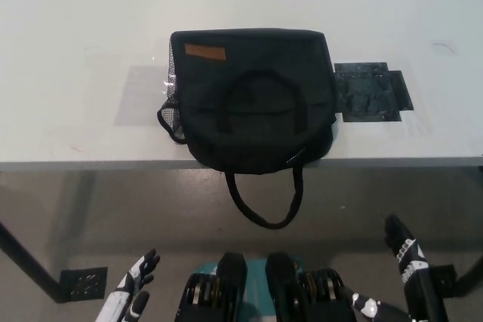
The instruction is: A soft travel bag is kept infront of the robot in the middle of the desk and the robot uses both its hands to press it to reduce its size
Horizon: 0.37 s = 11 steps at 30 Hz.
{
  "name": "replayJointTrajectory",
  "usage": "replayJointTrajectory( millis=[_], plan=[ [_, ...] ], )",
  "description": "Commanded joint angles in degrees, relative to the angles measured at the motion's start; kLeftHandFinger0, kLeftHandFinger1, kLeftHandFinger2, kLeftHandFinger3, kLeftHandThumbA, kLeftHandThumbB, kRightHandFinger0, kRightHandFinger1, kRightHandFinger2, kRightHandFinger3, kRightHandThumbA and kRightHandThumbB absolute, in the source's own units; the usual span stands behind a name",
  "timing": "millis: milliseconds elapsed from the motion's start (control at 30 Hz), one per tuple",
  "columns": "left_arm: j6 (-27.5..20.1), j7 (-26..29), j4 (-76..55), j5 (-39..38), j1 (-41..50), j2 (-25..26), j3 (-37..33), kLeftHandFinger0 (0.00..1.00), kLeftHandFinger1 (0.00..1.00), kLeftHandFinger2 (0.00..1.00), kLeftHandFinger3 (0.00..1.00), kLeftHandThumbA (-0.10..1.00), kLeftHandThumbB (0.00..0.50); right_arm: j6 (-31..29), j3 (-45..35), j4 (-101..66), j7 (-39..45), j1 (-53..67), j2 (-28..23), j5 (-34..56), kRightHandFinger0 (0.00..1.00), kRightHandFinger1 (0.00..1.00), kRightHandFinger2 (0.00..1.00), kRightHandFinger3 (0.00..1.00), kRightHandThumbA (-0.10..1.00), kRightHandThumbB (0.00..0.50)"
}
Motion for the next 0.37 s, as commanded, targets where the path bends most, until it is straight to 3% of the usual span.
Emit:
replayJointTrajectory(
  millis=[0, 333],
  plan=[
    [-2.53, 0.42, 0.01, -0.97, -0.82, 0.48, 0.39, 1.00, 1.00, 1.00, 1.00, 1.00, 0.204, -1.95, -0.72, 0.19, 0.97, -1.23, 0.93, 1.74, 1.00, 1.00, 1.00, 1.00, 1.00, 0.184],
    [-0.89, -0.38, -0.59, -1.28, 0.92, 0.72, 0.01, 1.00, 1.00, 1.00, 1.00, 1.00, 0.213, -1.97, -0.58, 0.15, 1.69, 0.82, 1.13, 1.42, 1.00, 1.00, 1.00, 1.00, 1.00, 0.192]
  ],
)
